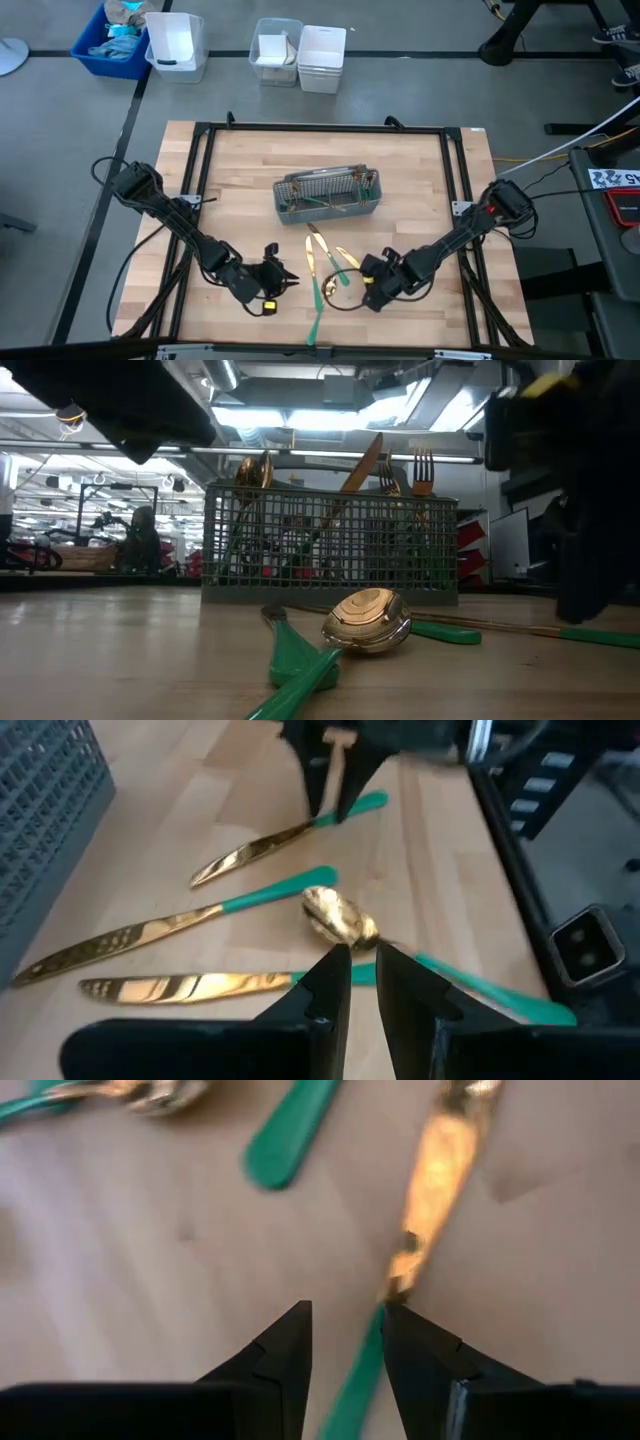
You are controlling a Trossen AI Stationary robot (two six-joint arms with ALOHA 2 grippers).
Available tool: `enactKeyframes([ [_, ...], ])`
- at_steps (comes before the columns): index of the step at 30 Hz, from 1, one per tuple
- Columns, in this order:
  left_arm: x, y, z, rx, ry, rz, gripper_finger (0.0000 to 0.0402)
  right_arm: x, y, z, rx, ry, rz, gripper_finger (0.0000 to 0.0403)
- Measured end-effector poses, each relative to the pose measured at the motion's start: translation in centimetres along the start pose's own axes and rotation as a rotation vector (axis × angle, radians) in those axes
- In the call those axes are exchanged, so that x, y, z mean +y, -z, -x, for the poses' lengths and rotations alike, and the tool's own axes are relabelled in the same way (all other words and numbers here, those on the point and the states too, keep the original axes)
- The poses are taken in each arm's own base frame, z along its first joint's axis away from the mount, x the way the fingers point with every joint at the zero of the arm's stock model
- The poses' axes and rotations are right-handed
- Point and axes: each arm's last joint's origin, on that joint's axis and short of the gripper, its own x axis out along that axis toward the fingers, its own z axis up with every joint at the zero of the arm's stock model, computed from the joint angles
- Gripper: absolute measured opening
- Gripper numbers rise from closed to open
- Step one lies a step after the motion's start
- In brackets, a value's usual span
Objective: Sort silverware
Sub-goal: Put the green knife in the gray silverware basket
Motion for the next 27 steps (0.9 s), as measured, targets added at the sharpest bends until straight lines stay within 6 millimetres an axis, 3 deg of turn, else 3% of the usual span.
enactKeyframes([
  [21, 0.0, 0.0, 0.0, -0.016, 0.011, 0.015, 0.0045, -0.6, 0.4, -1.5, -0.015, 0.119, 0.026, 0.0120],
  [27, 0.0, 0.0, 0.0, -0.016, 0.010, 0.014, 0.0045, -0.7, 0.5, -1.7, -0.011, 0.128, 0.027, 0.0070],
])
